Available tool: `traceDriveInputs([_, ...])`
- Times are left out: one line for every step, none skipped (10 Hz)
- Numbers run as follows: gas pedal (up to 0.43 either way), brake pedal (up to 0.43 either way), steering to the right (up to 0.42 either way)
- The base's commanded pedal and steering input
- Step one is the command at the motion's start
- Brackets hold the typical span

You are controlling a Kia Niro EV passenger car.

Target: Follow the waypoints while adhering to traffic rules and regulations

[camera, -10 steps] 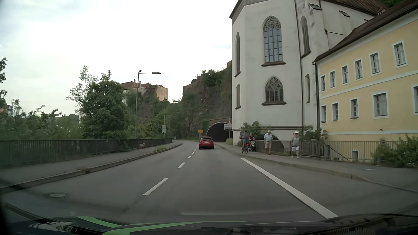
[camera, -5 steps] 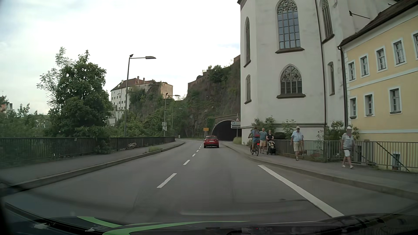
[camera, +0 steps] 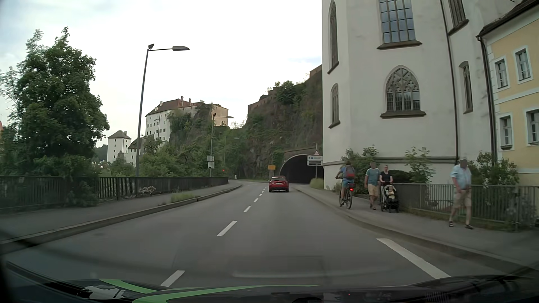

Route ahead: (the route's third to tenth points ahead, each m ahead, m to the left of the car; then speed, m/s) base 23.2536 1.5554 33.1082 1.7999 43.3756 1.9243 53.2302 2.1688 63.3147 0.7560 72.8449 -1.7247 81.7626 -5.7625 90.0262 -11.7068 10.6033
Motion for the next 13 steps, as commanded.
traceDriveInputs([0.118,0.0,-0.016])
traceDriveInputs([0.11,0.0,-0.014])
traceDriveInputs([0.11,0.0,-0.012])
traceDriveInputs([0.11,0.0,-0.008])
traceDriveInputs([0.11,0.0,-0.003])
traceDriveInputs([0.11,0.0,0.001])
traceDriveInputs([0.11,0.0,0.002])
traceDriveInputs([0.11,0.0,0.002])
traceDriveInputs([0.11,0.0,0.002])
traceDriveInputs([0.118,0.0,0.002])
traceDriveInputs([0.118,0.0,0.002])
traceDriveInputs([0.118,0.0,0.002])
traceDriveInputs([0.118,0.0,0.002])
